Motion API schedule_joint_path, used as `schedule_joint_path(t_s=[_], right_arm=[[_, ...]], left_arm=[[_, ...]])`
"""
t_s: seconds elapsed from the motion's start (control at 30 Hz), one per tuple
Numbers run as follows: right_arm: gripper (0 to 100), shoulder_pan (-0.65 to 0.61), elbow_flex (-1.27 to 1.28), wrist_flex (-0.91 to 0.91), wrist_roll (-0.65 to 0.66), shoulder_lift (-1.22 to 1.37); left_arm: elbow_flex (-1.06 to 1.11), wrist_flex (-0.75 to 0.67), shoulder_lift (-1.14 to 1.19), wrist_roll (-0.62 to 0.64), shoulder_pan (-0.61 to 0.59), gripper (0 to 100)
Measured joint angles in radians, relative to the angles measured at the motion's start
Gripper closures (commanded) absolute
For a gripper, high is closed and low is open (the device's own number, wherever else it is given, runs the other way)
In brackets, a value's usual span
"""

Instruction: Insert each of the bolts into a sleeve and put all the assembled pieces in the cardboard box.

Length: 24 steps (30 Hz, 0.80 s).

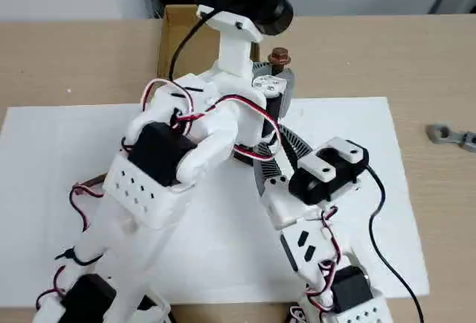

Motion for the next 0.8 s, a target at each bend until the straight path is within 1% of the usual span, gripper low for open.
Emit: schedule_joint_path(t_s=[0.13, 0.23, 0.43, 0.63, 0.7, 0.8], right_arm=[[99.2, -0.005, 0.0, 0.0, 0.0, 0.0], [99.2, -0.005, 0.0, 0.0, 0.0, 0.0], [99.2, -0.005, 0.0, 0.0, -0.002, 0.0], [99.2, -0.005, 0.0, 0.0, -0.002, 0.0], [99.2, -0.005, 0.0, 0.0, -0.002, 0.0], [99.2, -0.005, -0.002, 0.0, -0.002, -0.002]], left_arm=[[0.0, 0.002, -0.008, 0.0, 0.0, 100], [0.04, 0.002, -0.032, 0.0, 0.0, 100], [0.189, -0.043, -0.114, 0.0, 0.0, 100], [0.358, -0.13, -0.216, 0.0, 0.012, 99], [0.384, -0.146, -0.241, 0.0, 0.017, 95], [0.385, -0.149, -0.245, 0.0, 0.018, 87]])
